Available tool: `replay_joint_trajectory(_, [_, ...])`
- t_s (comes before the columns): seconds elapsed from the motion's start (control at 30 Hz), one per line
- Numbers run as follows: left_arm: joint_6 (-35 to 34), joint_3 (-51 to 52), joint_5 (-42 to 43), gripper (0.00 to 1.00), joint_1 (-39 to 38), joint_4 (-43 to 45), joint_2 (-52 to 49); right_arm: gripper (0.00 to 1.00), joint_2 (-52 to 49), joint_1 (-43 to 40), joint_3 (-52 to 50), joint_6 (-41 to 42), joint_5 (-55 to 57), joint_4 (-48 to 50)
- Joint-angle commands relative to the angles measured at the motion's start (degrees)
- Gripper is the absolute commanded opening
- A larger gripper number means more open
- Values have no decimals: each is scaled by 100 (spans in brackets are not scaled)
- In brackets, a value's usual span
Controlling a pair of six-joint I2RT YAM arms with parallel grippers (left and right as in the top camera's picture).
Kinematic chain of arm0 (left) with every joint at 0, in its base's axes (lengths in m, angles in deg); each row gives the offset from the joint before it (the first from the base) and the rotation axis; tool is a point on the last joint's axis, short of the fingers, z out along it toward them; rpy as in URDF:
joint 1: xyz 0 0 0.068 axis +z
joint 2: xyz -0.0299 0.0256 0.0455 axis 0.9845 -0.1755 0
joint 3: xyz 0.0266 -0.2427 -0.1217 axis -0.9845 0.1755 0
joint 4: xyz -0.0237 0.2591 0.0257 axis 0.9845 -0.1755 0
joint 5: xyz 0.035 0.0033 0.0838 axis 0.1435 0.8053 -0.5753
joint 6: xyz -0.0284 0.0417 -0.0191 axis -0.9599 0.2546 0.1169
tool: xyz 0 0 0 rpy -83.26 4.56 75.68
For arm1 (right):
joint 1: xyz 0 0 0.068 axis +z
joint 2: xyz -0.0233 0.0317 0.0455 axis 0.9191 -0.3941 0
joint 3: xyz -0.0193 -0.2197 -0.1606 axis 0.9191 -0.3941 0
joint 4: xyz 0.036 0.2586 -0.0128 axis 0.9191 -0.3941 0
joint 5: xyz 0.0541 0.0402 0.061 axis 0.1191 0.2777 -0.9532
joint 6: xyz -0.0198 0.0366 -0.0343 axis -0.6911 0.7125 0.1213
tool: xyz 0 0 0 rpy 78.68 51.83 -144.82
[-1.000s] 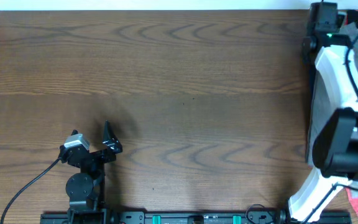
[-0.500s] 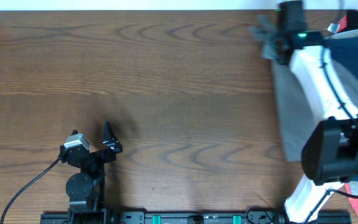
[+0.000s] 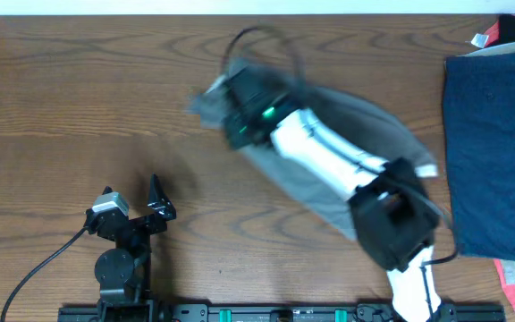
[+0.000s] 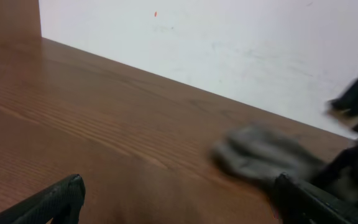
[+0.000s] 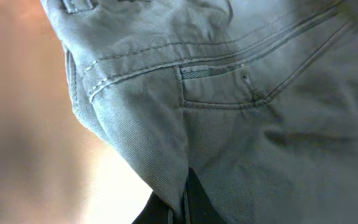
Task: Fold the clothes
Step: 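Grasp the grey shorts waistband and drag them left onto the table, then pull the shorts' right end rightward with the right gripper to flatten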
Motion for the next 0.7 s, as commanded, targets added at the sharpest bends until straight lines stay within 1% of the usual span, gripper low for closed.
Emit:
replay_joint_trajectory(0.0, [74, 120, -129, 98, -17, -208, 31, 1, 94, 439, 87, 225, -503, 31])
replay_joint_trajectory(0.1, [74, 120, -131, 98, -17, -208, 28, 2, 199, 713, 98, 240, -1056, 39])
replay_joint_trajectory(0.13, [74, 120, -129, 98, -17, -208, 28, 6, 251, 787, 101, 238, -1272, 33])
replay_joint_trajectory(0.17, [74, 120, -131, 98, -17, -208, 28, 17, 293, 831, 103, 221, -1320, -9])
replay_joint_trajectory(0.2, [74, 120, -131, 98, -17, -208, 28, 33, 334, 848, 109, 216, -1305, -85])
replay_joint_trajectory(0.23, [74, 120, -131, 98, -17, -208, 28, 55, 398, 844, 114, 173, -1285, -179])
replay_joint_trajectory(0.27, [74, 120, -129, 98, -17, -208, 31, 80, 452, 804, 114, 166, -1224, -282])
replay_joint_trajectory(0.3, [74, 120, -131, 98, -17, -208, 28, 86, 535, 741, 114, 129, -1147, -393])
replay_joint_trajectory(0.43, [74, 120, -131, 98, -17, -208, 28, 87, 949, 267, 114, 90, -584, -918])
replay_joint_trajectory(0.47, [74, 120, -131, 98, -17, -208, 31, 90, 1064, 118, 114, 92, -485, -1060])
replay_joint_trajectory(0.5, [74, 120, -131, 98, -17, -208, 31, 96, 1224, -101, 114, 90, -376, -1274])
replay_joint_trajectory(0.53, [74, 120, -131, 98, -17, -208, 28, 99, 1342, -275, 114, 90, -297, -1451])
replay_joint_trajectory(0.67, [74, 120, -131, 98, -17, -208, 28, 99, 1744, -1119, 114, 92, -7, -2430])
